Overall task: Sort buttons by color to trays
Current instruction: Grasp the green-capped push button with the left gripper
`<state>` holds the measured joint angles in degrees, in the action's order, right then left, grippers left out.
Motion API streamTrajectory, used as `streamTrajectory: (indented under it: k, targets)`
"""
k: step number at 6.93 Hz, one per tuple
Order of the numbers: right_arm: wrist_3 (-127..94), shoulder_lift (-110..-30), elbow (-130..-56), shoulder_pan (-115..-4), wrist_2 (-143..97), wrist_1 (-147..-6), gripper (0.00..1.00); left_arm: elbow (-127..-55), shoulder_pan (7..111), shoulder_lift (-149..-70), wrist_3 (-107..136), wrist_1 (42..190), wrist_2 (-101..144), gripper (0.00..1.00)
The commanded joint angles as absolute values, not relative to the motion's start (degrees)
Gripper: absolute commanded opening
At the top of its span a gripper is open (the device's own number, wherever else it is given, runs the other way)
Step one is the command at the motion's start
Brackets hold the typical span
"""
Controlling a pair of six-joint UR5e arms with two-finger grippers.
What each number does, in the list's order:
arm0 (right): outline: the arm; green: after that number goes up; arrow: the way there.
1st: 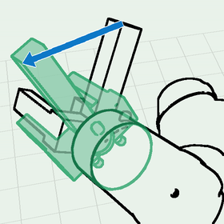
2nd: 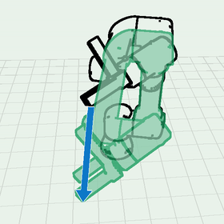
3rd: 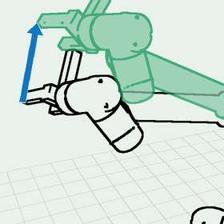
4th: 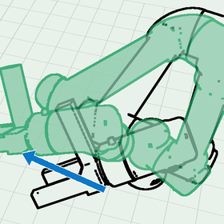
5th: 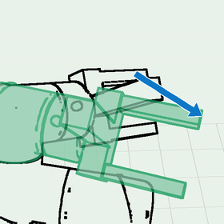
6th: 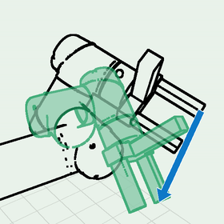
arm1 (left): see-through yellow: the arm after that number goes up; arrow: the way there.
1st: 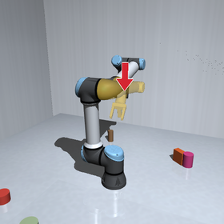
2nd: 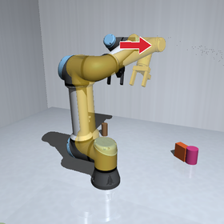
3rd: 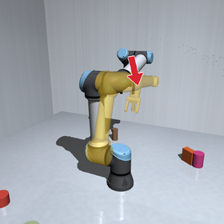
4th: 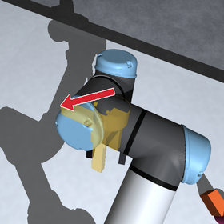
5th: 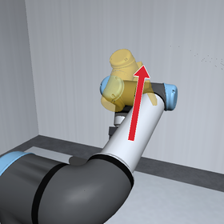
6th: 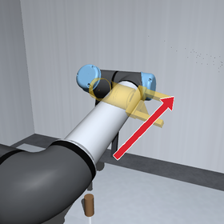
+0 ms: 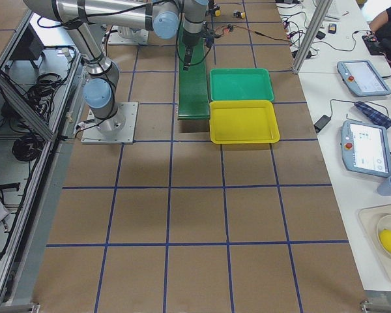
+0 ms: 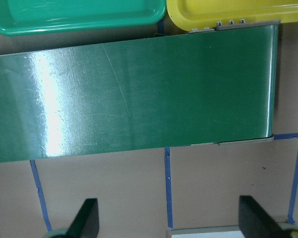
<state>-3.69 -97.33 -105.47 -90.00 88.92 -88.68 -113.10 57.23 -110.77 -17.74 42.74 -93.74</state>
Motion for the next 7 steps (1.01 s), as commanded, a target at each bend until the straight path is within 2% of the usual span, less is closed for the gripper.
streamTrajectory:
  k: [1, 3, 4, 7]
  targets:
    - [-3.69, -97.38, -105.56, -90.00, 89.21, -88.59, 1.00, -113.55, 56.52, -112.23, -17.93, 42.19, -93.69, 0.74]
    - [-3.69, -97.38, -105.82, -90.00, 88.94, -88.68, 1.00, -113.90, 56.51, -112.15, -18.10, 42.54, -93.95, 0.06]
    - [-3.69, -97.47, -105.82, -90.00, 88.95, -88.68, 1.00, -113.91, 56.60, -111.97, -18.02, 42.71, -93.87, 0.00]
    - [-3.69, -97.47, -105.82, -90.00, 88.86, -88.68, 1.00, -112.77, 58.96, -103.48, -7.87, 54.28, -94.22, 0.00]
